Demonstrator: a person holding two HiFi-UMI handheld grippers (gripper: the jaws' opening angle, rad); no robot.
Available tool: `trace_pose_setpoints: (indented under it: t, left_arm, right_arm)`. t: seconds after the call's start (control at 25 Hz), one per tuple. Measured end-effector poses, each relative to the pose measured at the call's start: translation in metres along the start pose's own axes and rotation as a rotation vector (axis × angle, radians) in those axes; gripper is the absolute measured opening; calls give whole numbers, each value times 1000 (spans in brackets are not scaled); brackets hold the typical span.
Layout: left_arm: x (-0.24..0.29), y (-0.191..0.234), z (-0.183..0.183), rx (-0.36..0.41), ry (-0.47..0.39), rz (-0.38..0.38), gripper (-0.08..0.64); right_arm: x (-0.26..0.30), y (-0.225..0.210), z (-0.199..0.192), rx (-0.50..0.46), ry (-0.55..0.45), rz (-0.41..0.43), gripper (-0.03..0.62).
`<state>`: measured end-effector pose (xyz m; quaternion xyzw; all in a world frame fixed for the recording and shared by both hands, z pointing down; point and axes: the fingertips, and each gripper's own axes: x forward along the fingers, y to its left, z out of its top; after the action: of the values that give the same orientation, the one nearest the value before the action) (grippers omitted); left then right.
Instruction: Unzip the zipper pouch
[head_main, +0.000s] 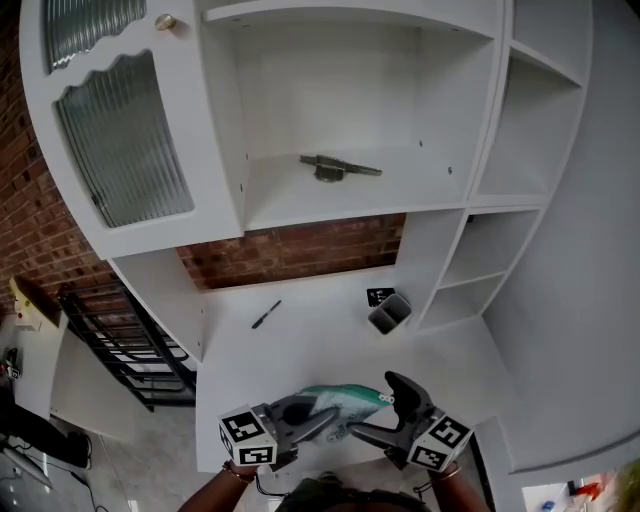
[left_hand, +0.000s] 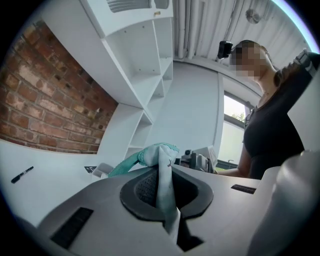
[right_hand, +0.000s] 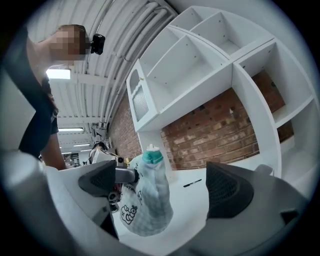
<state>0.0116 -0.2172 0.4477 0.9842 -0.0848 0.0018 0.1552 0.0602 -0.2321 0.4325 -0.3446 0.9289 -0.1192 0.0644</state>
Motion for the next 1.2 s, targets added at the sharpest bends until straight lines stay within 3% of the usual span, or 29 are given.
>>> trace_pose_setpoints:
  t: [0.32,0.72,1.04,1.2]
  left_arm:
    - [2,-27,-8,104,20,9,8]
    - [2,-34,3,126,-31,14,8]
    - [-6,-30,2,99,-61,31,8]
    - [-7,-32,3,109,-53,39,8]
  right_arm:
    - [7,20,11,4,-39,97,563]
    - [11,34,8,30,-20,193,555]
    - [13,42,4,19,4,240,449]
    - [13,45,3,31,11,272,362]
